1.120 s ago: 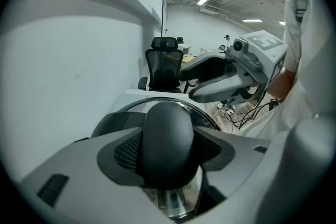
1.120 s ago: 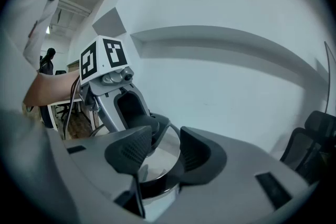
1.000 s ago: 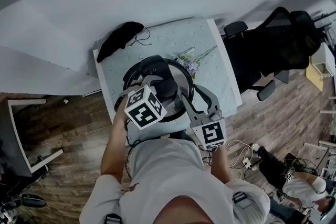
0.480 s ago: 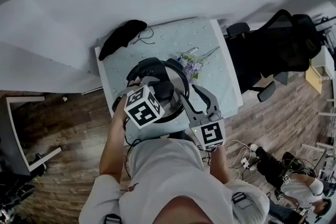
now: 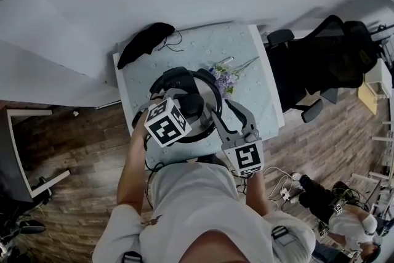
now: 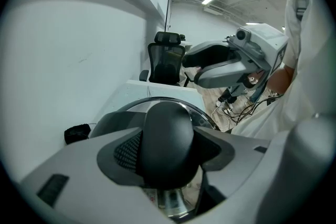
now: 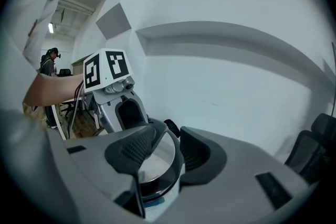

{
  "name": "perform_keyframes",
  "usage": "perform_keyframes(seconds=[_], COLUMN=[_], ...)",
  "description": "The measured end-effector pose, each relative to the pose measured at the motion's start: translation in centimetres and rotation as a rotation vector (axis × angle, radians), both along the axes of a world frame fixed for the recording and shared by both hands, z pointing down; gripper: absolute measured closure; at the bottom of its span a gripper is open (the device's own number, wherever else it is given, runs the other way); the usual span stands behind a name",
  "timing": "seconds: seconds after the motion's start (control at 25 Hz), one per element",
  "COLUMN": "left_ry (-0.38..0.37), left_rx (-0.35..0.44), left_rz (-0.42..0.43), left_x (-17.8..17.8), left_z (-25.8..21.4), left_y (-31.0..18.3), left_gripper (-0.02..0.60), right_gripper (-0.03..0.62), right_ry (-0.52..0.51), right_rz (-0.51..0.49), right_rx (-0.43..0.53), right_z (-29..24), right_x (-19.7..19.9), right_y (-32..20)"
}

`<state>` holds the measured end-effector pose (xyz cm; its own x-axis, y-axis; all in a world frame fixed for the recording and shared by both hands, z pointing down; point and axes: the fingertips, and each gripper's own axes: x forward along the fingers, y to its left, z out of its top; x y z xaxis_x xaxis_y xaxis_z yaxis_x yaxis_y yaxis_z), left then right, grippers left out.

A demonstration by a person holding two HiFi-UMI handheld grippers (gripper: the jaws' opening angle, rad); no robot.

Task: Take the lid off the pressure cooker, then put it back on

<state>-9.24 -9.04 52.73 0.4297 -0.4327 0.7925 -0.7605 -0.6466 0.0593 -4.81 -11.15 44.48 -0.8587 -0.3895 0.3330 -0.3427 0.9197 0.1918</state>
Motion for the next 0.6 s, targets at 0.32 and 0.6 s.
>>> perform_keyframes(seconds=[0.32, 0.6], left_ry=[-0.008, 0.003], left_rx=[-0.031, -0.012], left_rz=[-0.108, -0.140], left_x=[-0.5, -0.5], left_z=[1.2, 1.1], left_y=[0.2, 0.1], left_gripper=[0.307, 0.305], right_gripper=[0.424, 0.424], right_ry=[-0.011, -0.001], right_rz=[0.000, 0.002], right_rx=[-0.004, -0.025], right_z=[-0.2, 0.7], right_x=[0.5, 0.7], right_y=[0.3, 0.5])
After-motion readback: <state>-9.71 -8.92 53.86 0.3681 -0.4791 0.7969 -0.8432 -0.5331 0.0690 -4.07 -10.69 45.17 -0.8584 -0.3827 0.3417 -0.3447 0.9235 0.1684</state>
